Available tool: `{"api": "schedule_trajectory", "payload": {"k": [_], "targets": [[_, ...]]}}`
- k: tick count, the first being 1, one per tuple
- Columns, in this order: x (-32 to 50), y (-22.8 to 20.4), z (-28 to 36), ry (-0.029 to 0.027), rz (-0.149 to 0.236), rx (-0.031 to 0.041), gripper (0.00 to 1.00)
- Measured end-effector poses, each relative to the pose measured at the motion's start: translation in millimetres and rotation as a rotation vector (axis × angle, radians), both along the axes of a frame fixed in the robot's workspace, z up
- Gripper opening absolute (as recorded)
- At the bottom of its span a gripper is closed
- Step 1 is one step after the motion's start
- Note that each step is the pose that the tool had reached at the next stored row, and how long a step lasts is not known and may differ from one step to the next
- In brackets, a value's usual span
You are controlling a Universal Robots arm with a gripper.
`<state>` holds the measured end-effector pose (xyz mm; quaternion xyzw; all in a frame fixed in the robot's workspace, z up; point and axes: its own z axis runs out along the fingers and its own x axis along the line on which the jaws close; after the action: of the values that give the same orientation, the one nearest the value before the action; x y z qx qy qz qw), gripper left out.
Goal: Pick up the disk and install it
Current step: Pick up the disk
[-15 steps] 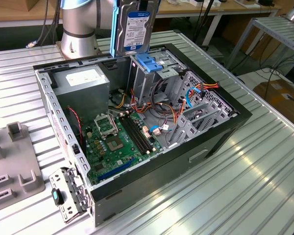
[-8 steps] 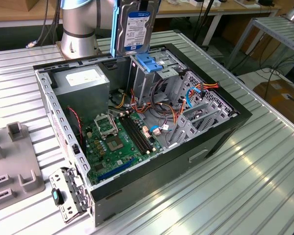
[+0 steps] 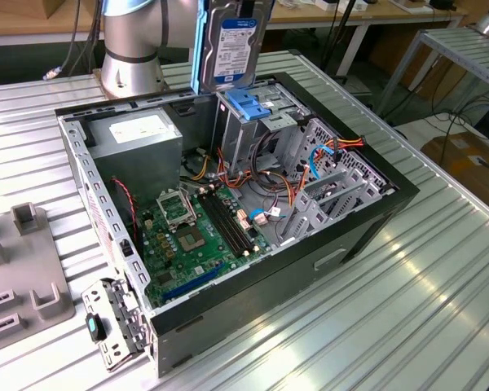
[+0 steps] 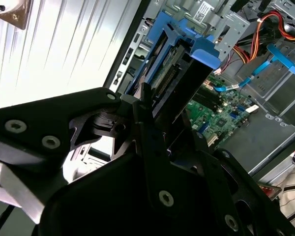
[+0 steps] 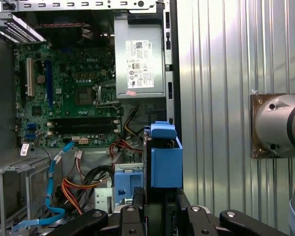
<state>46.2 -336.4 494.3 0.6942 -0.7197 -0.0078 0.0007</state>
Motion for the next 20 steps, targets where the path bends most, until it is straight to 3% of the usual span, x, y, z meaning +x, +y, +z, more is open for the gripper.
{"api": "schedule_trajectory", "payload": {"k": [20], "targets": [[4.4, 0.0, 0.0, 0.0000, 0.000, 0.0000, 0.35]]}}
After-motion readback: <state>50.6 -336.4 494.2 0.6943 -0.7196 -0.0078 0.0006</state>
